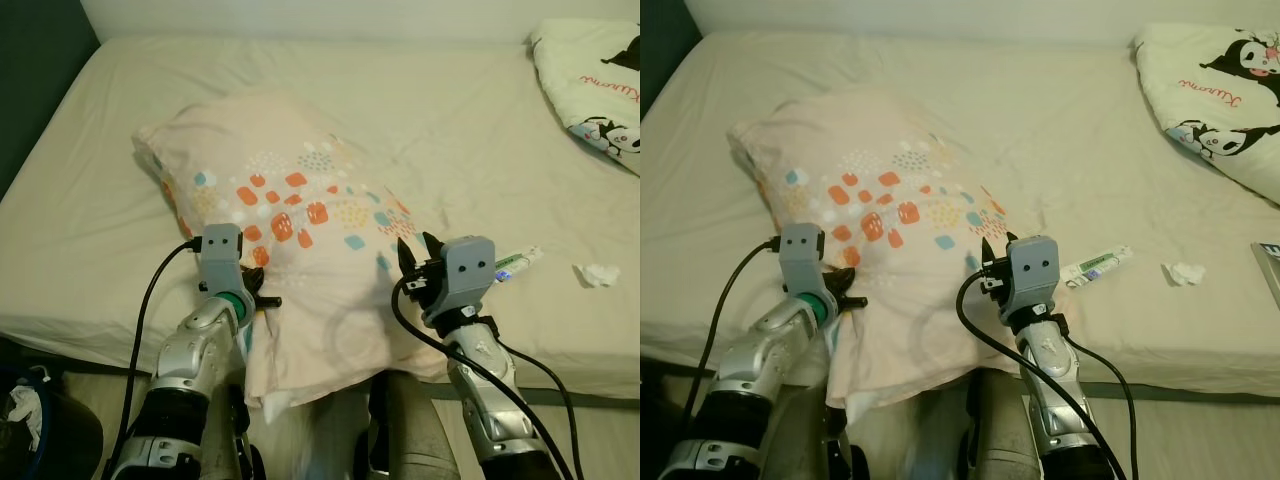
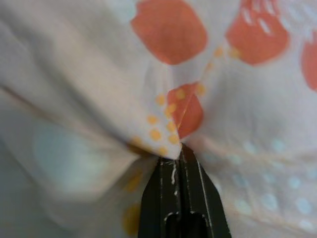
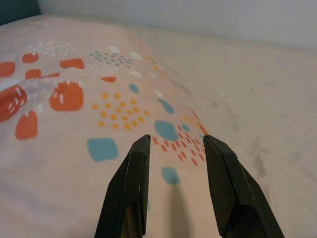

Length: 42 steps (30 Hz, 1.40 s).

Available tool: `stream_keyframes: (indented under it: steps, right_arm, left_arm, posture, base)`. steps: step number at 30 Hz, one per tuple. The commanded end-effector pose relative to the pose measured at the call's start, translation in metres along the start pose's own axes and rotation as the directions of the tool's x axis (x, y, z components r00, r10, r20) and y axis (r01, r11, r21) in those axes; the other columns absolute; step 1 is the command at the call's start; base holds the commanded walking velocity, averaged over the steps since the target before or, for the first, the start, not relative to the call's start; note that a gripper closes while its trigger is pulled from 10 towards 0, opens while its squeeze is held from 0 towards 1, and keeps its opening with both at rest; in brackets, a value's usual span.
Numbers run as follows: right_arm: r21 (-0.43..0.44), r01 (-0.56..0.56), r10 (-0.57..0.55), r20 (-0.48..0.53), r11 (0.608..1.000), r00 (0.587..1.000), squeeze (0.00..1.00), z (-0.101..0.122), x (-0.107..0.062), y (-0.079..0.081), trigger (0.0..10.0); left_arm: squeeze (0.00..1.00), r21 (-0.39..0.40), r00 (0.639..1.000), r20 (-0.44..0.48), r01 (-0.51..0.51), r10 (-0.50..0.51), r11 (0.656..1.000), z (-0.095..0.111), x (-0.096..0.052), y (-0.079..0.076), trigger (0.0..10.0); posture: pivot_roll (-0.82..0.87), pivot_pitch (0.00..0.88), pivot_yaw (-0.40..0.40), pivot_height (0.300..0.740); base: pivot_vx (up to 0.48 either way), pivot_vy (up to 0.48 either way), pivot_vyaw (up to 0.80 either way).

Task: Clean up the room

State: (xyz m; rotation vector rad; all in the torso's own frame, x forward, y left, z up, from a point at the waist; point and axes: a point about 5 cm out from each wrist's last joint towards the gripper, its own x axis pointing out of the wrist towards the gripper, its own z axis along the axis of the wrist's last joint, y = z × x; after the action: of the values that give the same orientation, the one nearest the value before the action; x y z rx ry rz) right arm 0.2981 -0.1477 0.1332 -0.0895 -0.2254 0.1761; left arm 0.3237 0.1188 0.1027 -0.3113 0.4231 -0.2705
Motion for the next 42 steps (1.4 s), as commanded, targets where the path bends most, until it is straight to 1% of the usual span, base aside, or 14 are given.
stream_keyframes:
  steps: [1, 14, 19, 21, 22, 25, 27, 34, 35, 37, 39, 40, 41, 42]
  right_arm:
    - [0.002, 0.003, -0.003, -0.034, 1.0, 0.999, 0.0, -0.007, -0.004, -0.001, 10.0]
    - [0.005, 0.008, -0.008, -0.034, 1.0, 0.999, 0.0, -0.007, -0.005, 0.0, 10.0]
    - [0.004, 0.011, -0.011, -0.035, 1.0, 0.999, 0.0, -0.008, -0.004, -0.001, 10.0]
    - [0.004, 0.011, -0.011, -0.034, 1.0, 0.999, 0.0, -0.007, -0.004, -0.001, 10.0]
    - [0.004, 0.011, -0.01, -0.033, 1.0, 0.999, 0.0, -0.007, -0.004, -0.001, 10.0]
    - [0.003, 0.01, -0.01, -0.033, 1.0, 0.999, 0.0, -0.007, -0.004, -0.001, 10.0]
    - [0.001, 0.014, -0.013, -0.032, 1.0, 0.999, 0.0, -0.007, -0.004, -0.002, 10.0]
    - [-0.003, 0.024, -0.025, -0.033, 1.0, 0.999, 0.0, -0.007, -0.005, -0.004, 10.0]
    - [-0.004, 0.028, -0.028, -0.034, 1.0, 0.999, 0.0, -0.007, -0.005, -0.006, 10.0]
    - [-0.005, 0.03, -0.03, -0.034, 1.0, 0.999, 0.0, -0.007, -0.006, -0.006, 10.0]
    - [-0.005, 0.03, -0.031, -0.034, 1.0, 0.999, 0.0, -0.007, -0.006, -0.006, 10.0]
    - [-0.005, 0.03, -0.031, -0.034, 1.0, 0.999, 0.0, -0.007, -0.006, -0.006, 10.0]
    - [-0.004, 0.03, -0.03, -0.035, 1.0, 0.999, 0.0, -0.008, -0.006, -0.005, 10.0]
    - [-0.003, 0.031, -0.031, -0.035, 1.0, 0.999, 0.0, -0.008, -0.007, -0.004, 10.0]
  left_arm:
    - [0.0, -0.098, 0.992, -0.073, 0.096, -0.104, 0.991, -0.015, -0.003, -0.011, 0.0]
    - [0.0, -0.157, 0.994, -0.047, 0.092, -0.101, 0.983, -0.013, -0.004, -0.015, 0.0]
    - [0.0, 0.109, 0.972, 0.161, -0.187, 0.169, 0.976, 0.033, 0.001, 0.012, 0.0]
    - [0.0, 0.136, 0.929, 0.233, -0.323, 0.286, 0.937, 0.054, 0.0, 0.024, 0.0]
    - [0.0, 0.097, 0.798, 0.349, -0.553, 0.492, 0.828, 0.093, -0.007, 0.048, 0.0]
    - [0.0, 0.075, 0.762, 0.367, -0.596, 0.534, 0.799, 0.102, -0.01, 0.053, 0.0]
    - [0.0, 0.014, 0.565, 0.519, -0.755, 0.641, 0.655, 0.151, -0.034, 0.067, 0.0]
    - [0.0, -0.037, 0.417, 0.614, -0.833, 0.671, 0.551, 0.178, -0.054, 0.074, 0.0]
    - [0.0, -0.05, 0.348, 0.668, -0.861, 0.658, 0.507, 0.19, -0.063, 0.074, 0.0]
    - [0.0, 0.01, 0.407, 0.68, -0.837, 0.61, 0.547, 0.195, -0.06, 0.069, 0.0]
    - [0.0, 0.088, 0.54, 0.652, -0.751, 0.533, 0.654, 0.192, -0.048, 0.057, 0.0]
    - [0.0, 0.088, 0.54, 0.652, -0.751, 0.533, 0.654, 0.192, -0.048, 0.057, 0.0]
    - [0.0, 0.209, 0.718, 0.58, -0.587, 0.384, 0.782, 0.17, -0.032, 0.034, 10.0]
    - [0.0, 0.241, 0.764, 0.548, -0.536, 0.342, 0.809, 0.159, -0.029, 0.027, 10.0]
  posture:
    - [-0.07, 0.153, 0.043, 0.596]
    - [-0.07, 0.16, 0.047, 0.596]
    - [-0.07, 0.16, 0.047, 0.596]
    - [-0.07, 0.163, 0.044, 0.596]
    - [-0.07, 0.163, 0.044, 0.596]
    - [-0.07, 0.163, 0.044, 0.596]
    - [-0.08, 0.161, 0.045, 0.596]
    - [-0.08, 0.16, 0.048, 0.596]
    - [-0.08, 0.16, 0.049, 0.596]
    - [-0.08, 0.16, 0.049, 0.596]
    - [-0.08, 0.161, 0.05, 0.596]
    - [-0.08, 0.161, 0.05, 0.596]
    - [-0.07, 0.163, 0.054, 0.596]
    - [-0.07, 0.163, 0.056, 0.596]
  base:
    - [0.0, 0.0, 0.0]
    - [0.0, 0.0, 0.0]
    - [0.0, 0.0, 0.0]
    - [0.0, 0.0, 0.0]
    - [0.0, 0.0, 0.0]
    - [0.0, 0.0, 0.0]
    - [0.0, 0.0, 0.0]
    - [0.0, 0.0, 0.0]
    - [0.0, 0.0, 0.0]
    - [0.0, 0.0, 0.0]
    - [0.0, 0.0, 0.0]
    - [0.0, 0.0, 0.0]
    - [0.0, 0.0, 0.0]
    - [0.0, 0.0, 0.0]
